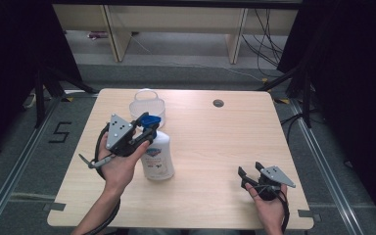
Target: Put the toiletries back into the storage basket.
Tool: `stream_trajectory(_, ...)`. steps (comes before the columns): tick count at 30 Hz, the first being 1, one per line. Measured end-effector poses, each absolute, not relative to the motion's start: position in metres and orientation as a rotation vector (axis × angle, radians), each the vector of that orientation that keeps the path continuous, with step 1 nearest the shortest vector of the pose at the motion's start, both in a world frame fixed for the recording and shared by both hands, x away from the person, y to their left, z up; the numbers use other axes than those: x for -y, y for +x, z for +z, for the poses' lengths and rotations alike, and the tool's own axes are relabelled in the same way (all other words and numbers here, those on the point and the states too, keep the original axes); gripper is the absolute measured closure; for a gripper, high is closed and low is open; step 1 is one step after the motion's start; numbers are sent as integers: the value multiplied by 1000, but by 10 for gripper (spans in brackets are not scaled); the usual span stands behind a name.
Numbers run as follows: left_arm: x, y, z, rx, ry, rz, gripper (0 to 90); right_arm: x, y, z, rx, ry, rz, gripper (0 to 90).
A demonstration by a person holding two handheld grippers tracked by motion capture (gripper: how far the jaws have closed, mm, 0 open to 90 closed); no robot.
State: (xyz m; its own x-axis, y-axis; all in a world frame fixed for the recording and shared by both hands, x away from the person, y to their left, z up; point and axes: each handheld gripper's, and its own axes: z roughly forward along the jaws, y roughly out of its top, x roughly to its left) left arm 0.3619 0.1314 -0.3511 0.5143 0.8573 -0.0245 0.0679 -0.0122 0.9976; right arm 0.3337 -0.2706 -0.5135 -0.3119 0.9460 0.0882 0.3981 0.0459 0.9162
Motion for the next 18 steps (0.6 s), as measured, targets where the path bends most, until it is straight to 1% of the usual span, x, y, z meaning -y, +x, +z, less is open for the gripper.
stream_trajectory(9, -139, 363, -338, -848, 1438, 784, 594, 271, 334, -514, -1761, 1330, 1246, 297)
stream_trajectory(11, -141, 364, -336, -853, 1435, 785, 594, 268, 332, -514, -1749, 1381, 1266, 297)
stream_trajectory(18, -145, 367, -331, -855, 1436, 786, 594, 270, 333, -513, -1763, 1340, 1246, 297)
